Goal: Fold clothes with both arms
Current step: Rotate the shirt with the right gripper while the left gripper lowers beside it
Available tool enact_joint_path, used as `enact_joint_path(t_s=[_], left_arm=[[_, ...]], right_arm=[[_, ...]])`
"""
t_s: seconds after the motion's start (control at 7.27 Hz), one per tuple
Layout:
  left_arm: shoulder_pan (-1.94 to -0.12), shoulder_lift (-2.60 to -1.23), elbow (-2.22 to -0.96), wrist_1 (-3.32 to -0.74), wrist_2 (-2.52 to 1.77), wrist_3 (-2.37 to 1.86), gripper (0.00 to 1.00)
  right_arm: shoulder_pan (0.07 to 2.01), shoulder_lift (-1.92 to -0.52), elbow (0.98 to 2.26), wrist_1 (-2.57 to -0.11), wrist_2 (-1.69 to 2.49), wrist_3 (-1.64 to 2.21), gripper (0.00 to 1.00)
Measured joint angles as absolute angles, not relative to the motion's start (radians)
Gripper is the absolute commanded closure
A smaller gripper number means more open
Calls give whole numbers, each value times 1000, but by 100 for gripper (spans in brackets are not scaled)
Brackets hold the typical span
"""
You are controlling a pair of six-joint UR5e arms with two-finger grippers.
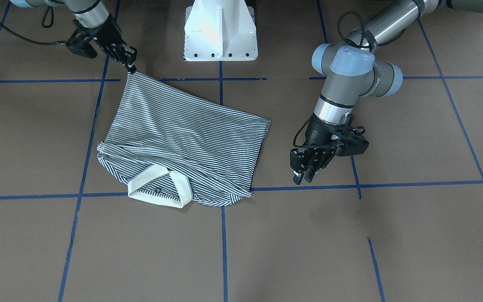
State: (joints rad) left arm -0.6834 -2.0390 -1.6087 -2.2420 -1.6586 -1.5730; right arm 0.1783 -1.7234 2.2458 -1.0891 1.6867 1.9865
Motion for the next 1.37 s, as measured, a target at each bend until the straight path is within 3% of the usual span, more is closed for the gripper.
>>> enact_joint_path(t_s=[0.14, 0.27, 0.69, 1.37], left_arm=[[-659, -2008, -1665, -2241, -1694, -1602, 48], [-619, -1984, -1711, -2241, -1708, -1644, 48], [-486, -1954, -1795, -2190, -1694, -1761, 49], [-299, -1968, -1890, -1831, -1530, -1800, 46]], right_arm=[[99, -1749, 2276, -1089, 1685, 2023, 100], [39, -1768, 2291, -1089, 1685, 2039, 1], [44, -1790, 2310, -1089, 1684, 2046, 0], [361, -1765, 2238, -1087, 1683, 1982, 0]])
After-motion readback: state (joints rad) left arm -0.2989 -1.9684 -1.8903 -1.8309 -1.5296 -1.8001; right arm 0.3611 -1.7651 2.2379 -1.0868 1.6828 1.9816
